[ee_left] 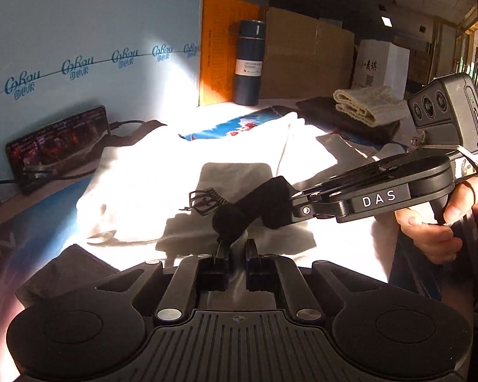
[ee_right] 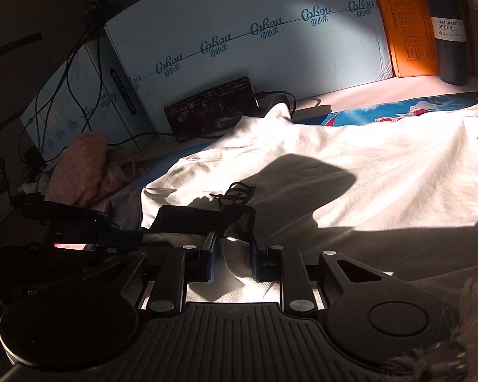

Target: Fold clothes

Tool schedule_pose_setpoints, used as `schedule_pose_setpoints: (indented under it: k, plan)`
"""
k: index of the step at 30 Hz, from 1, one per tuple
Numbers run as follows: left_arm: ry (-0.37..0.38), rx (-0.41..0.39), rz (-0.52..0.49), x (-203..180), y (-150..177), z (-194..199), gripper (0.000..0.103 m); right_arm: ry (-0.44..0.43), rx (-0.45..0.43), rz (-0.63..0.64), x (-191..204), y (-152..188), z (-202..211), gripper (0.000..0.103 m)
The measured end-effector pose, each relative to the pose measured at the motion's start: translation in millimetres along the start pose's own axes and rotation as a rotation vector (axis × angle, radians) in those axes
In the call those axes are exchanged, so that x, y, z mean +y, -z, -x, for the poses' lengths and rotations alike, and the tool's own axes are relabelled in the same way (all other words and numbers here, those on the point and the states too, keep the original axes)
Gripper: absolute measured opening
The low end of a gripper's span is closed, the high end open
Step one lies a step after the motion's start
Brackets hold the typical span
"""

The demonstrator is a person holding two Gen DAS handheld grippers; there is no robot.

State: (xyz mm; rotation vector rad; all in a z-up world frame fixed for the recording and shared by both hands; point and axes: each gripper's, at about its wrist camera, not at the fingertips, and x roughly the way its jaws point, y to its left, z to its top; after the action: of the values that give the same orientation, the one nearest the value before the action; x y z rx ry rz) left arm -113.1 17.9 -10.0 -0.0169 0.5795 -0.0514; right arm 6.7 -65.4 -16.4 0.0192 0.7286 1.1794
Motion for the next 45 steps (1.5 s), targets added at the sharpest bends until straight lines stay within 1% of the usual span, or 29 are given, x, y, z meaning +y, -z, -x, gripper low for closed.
schedule_pose_setpoints:
  k: [2, 4, 9, 11, 13, 16, 20, 22, 24, 25, 26, 27, 28, 29, 30, 31, 32, 33, 34, 35, 37, 38, 39, 40, 41, 42, 43, 45]
  plan:
    - [0.030, -0.070, 0.028, -4.0, -0.3, 17.9, 0.007, -0.049, -0.051, -0.039, -3.7, -0.7, 12.6, 0.010]
    - [0.069, -0.142, 0.051, -9.7, -0.6, 37.6, 0.007, -0.088, -0.115, -0.047, -3.8, 1.1, 33.7, 0.010]
    - [0.129, -0.284, -0.004, -52.9, 7.1, 83.6, 0.007, -0.164, -0.281, -0.023, 12.6, 19.5, 101.5, 0.010]
    - [0.171, -0.338, -0.020, -67.7, 12.6, 99.2, 0.007, -0.182, -0.334, -0.014, 20.4, 32.5, 126.2, 0.010]
    - [0.227, -0.369, -0.020, -76.9, 20.4, 110.0, 0.007, -0.203, -0.372, -0.008, 27.7, 46.3, 149.8, 0.010]
    - [0.313, -0.362, -0.013, -87.0, 33.7, 117.5, 0.007, -0.203, -0.379, 0.010, 33.5, 64.7, 176.0, 0.010]
    - [0.421, -0.288, -0.004, -99.2, 52.1, 114.7, 0.007, -0.181, -0.308, 0.042, 38.8, 91.8, 191.2, 0.010]
    - [0.474, -0.221, 0.010, -102.9, 62.7, 107.5, 0.007, -0.173, -0.252, 0.044, 38.6, 103.1, 191.7, 0.010]
    - [0.531, -0.127, 0.022, -104.2, 75.3, 95.8, 0.008, -0.170, -0.158, 0.045, 38.1, 114.0, 187.0, 0.010]
    - [0.543, -0.076, 0.025, -104.8, 81.5, 89.4, 0.008, -0.168, -0.108, 0.047, 38.0, 119.3, 184.2, 0.012]
    - [0.561, -0.028, 0.022, -105.7, 86.5, 84.5, 0.011, -0.164, -0.080, 0.058, 39.6, 122.9, 183.9, 0.021]
    - [0.578, -0.010, 0.010, -106.5, 88.6, 83.6, 0.015, -0.158, -0.073, 0.081, 43.0, 124.9, 186.3, 0.027]
    - [0.586, -0.015, -0.001, -107.0, 88.9, 85.3, 0.015, -0.152, -0.067, 0.103, 46.4, 126.9, 188.6, 0.038]
    - [0.588, -0.039, -0.010, -105.9, 87.4, 89.0, 0.017, -0.146, -0.061, 0.126, 49.8, 128.9, 191.0, 0.053]
    - [0.584, -0.081, -0.016, -103.3, 83.9, 94.7, 0.022, -0.139, -0.088, 0.123, 49.3, 127.8, 195.5, 0.062]
    - [0.580, -0.122, -0.021, -100.7, 80.5, 100.4, 0.027, -0.133, -0.151, 0.094, 44.7, 123.3, 202.3, 0.074]
    - [0.558, -0.164, -0.010, -96.4, 77.0, 105.3, 0.044, -0.115, -0.214, 0.056, 38.0, 117.1, 208.1, 0.076]
    - [0.521, -0.205, 0.016, -90.4, 73.3, 109.3, 0.065, -0.059, -0.269, 0.006, 29.1, 108.2, 210.2, 0.078]
    - [0.483, -0.246, 0.041, -84.4, 69.6, 113.4, 0.073, 0.024, -0.316, -0.047, 20.2, 98.4, 209.7, 0.081]
    - [0.437, -0.276, 0.066, -78.7, 66.9, 116.1, 0.078, 0.108, -0.351, -0.100, 10.7, 89.3, 207.3, 0.081]
    - [0.297, -0.310, 0.142, -64.5, 62.2, 116.7, 0.078, 0.280, -0.399, -0.221, -10.9, 73.5, 197.2, 0.081]
    - [0.233, -0.325, 0.187, -57.6, 60.7, 116.0, 0.078, 0.364, -0.429, -0.306, -24.1, 66.6, 190.7, 0.083]
    - [0.179, -0.340, 0.234, -51.2, 60.0, 114.7, 0.078, 0.430, -0.445, -0.378, -36.2, 60.7, 184.3, 0.083]
    - [0.125, -0.354, 0.282, -44.8, 59.3, 113.4, 0.078, 0.479, -0.432, -0.428, -44.2, 55.1, 175.5, 0.083]
    - [0.095, -0.364, 0.320, -39.6, 59.3, 112.5, 0.078, 0.530, -0.406, -0.466, -49.5, 49.0, 164.2, 0.082]
    - [0.088, -0.371, 0.351, -35.3, 60.0, 112.1, 0.078, 0.573, -0.385, -0.476, -52.3, 45.3, 155.1, 0.081]
    - [0.082, -0.378, 0.381, -31.1, 60.6, 111.6, 0.078, 0.607, -0.368, -0.458, -52.4, 43.9, 148.4, 0.081]
    - [0.053, -0.371, 0.397, -24.6, 60.5, 111.3, 0.078, 0.712, -0.280, -0.374, -48.6, 40.7, 126.0, 0.081]
